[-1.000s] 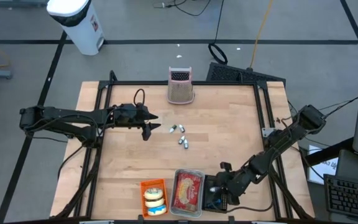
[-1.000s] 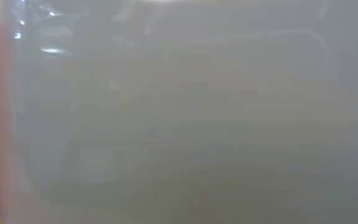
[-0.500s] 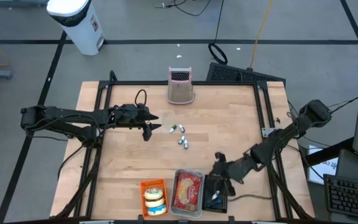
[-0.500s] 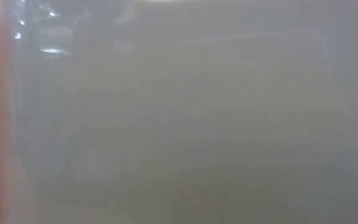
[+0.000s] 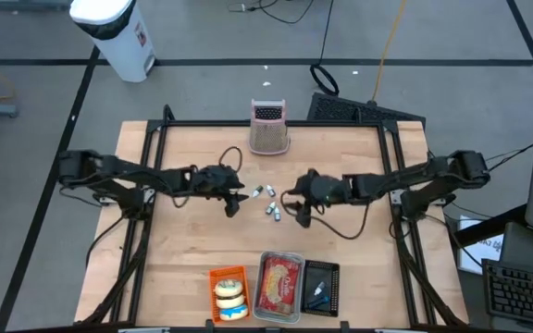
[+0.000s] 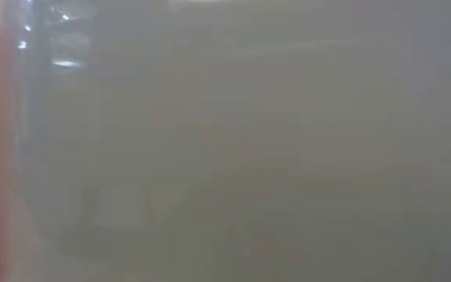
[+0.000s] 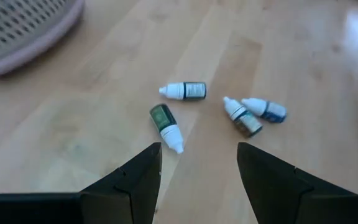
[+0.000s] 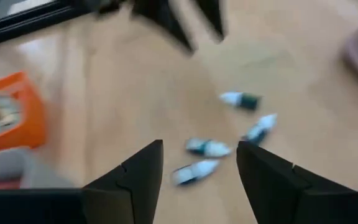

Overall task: Pick & Place Food Item
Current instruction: Put the green food coloring bottle into the black bin

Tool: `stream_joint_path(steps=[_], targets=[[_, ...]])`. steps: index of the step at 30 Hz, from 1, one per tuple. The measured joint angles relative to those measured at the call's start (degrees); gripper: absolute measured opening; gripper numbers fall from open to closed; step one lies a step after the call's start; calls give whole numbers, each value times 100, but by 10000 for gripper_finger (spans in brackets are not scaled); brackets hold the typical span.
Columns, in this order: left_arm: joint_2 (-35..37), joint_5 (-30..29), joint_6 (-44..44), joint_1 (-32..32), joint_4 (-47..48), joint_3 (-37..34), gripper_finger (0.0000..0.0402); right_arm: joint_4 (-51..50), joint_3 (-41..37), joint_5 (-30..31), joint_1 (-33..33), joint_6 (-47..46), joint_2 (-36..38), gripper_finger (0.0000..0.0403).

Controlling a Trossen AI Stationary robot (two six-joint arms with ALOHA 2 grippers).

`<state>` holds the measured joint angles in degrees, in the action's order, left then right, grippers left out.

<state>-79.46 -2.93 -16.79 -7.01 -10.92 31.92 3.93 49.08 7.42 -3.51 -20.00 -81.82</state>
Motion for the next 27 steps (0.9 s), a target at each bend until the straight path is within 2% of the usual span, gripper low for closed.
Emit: stream_joint_path(steps=[4, 10, 20, 27], targets=[[-670, -152, 262, -8, -781, 0, 209, 284, -2, -1, 313, 273, 1, 192], [-1437, -352, 622, -13, -1536, 126, 209, 645, -2, -4, 354, 748, 2, 182], [-2579, -529, 813, -13, -1618, 695, 209, 714, 0, -2, 343, 874, 2, 180], [-2759, -742, 777, 0, -1617, 799, 206, 700, 0, -6, 282, 871, 2, 174]])
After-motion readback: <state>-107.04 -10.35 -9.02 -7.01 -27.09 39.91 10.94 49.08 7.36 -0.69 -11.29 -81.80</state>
